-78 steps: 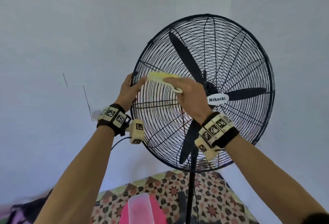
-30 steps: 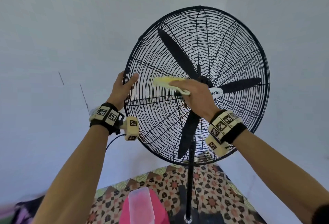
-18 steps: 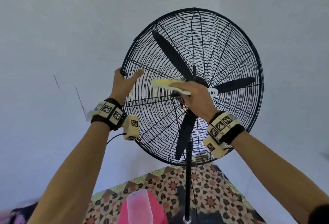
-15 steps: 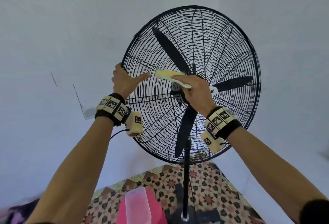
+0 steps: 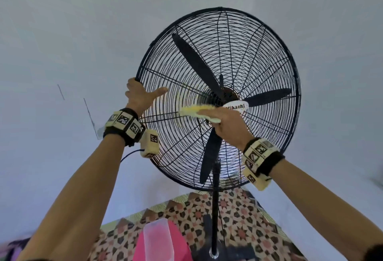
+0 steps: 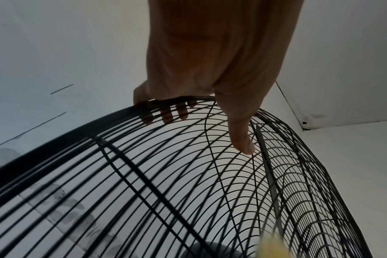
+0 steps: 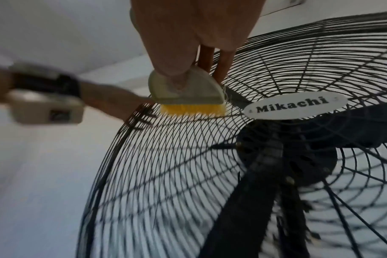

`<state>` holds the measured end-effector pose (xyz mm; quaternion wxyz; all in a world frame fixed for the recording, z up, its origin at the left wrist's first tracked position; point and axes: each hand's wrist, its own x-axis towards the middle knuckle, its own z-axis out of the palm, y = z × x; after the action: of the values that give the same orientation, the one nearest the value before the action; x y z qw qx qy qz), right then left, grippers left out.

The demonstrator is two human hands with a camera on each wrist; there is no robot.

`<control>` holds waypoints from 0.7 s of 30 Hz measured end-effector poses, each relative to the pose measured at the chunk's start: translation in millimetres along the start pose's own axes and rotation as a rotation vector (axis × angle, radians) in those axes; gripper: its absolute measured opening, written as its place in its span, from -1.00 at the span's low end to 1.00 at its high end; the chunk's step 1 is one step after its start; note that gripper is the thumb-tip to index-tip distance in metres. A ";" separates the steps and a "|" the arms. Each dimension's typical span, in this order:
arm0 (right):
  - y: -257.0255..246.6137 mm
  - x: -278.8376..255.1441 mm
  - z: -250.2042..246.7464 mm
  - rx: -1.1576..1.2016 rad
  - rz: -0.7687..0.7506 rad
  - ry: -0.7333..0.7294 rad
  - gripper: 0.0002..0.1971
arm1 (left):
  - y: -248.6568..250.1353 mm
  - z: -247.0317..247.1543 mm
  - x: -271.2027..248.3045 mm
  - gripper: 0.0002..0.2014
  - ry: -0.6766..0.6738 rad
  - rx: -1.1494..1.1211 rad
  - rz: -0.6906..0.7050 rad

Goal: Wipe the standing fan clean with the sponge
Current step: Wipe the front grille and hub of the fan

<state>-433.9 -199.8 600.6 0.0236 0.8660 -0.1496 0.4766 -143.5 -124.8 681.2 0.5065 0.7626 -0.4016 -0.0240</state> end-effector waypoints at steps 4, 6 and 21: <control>-2.5 2.8 -13.0 0.022 -0.026 -0.025 -0.60 | -3.4 0.0 0.6 0.16 -0.006 -0.042 -0.002; 0.7 20.4 -18.6 0.031 -0.016 0.058 -0.58 | -4.5 -0.5 0.6 0.16 -0.008 -0.048 -0.002; 23.0 9.7 -13.1 0.033 0.059 0.111 -0.58 | -7.7 -1.7 -1.4 0.16 -0.010 -0.073 0.020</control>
<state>-446.1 -221.7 613.5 0.0033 0.8337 -0.1655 0.5268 -139.2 -121.4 675.4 0.5323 0.7395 -0.4105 -0.0374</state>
